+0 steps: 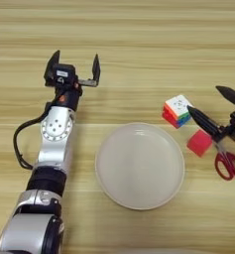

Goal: Move the objects on the table

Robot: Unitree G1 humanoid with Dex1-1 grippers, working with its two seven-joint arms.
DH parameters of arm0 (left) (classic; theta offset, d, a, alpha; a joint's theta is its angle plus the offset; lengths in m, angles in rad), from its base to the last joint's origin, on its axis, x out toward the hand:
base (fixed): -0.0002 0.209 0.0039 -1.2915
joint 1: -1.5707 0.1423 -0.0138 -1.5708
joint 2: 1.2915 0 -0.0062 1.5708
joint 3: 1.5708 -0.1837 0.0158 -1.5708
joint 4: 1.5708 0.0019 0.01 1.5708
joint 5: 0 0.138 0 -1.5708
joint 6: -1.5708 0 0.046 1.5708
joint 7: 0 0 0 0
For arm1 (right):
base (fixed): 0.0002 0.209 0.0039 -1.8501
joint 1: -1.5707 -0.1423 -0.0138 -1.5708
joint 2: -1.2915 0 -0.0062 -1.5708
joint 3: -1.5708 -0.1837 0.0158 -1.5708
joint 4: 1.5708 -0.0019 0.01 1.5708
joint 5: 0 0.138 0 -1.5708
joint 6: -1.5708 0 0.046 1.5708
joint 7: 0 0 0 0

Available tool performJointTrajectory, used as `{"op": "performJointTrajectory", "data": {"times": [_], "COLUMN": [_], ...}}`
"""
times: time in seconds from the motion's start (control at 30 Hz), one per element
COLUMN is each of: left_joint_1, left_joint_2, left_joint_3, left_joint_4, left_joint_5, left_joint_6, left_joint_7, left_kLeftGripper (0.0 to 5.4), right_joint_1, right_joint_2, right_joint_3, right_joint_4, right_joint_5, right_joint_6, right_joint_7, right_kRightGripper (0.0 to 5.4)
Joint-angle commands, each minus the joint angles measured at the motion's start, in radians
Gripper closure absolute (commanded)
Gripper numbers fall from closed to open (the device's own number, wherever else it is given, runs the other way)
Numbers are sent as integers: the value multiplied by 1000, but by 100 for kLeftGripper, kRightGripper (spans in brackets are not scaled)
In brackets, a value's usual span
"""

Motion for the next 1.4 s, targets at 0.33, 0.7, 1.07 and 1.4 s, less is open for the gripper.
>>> {"op": "performJointTrajectory", "data": {"times": [0.33,0.7,1.07,1.4], "left_joint_1": [272,459,525,519], "left_joint_2": [80,196,326,361], "left_joint_3": [-40,-89,-143,-217], "left_joint_4": [-535,-761,-821,-805], "left_joint_5": [-49,-209,-293,-259], "left_joint_6": [296,597,837,832], "left_joint_7": [-119,-331,-483,-537], "left_kLeftGripper": [0,0,0,0], "right_joint_1": [-9,-6,-9,-4], "right_joint_2": [42,36,48,65], "right_joint_3": [13,23,32,53], "right_joint_4": [-139,-203,-205,-216], "right_joint_5": [-1,9,11,4], "right_joint_6": [49,102,110,112], "right_joint_7": [-147,-178,-195,-207], "right_kRightGripper": [3,3,3,3]}}
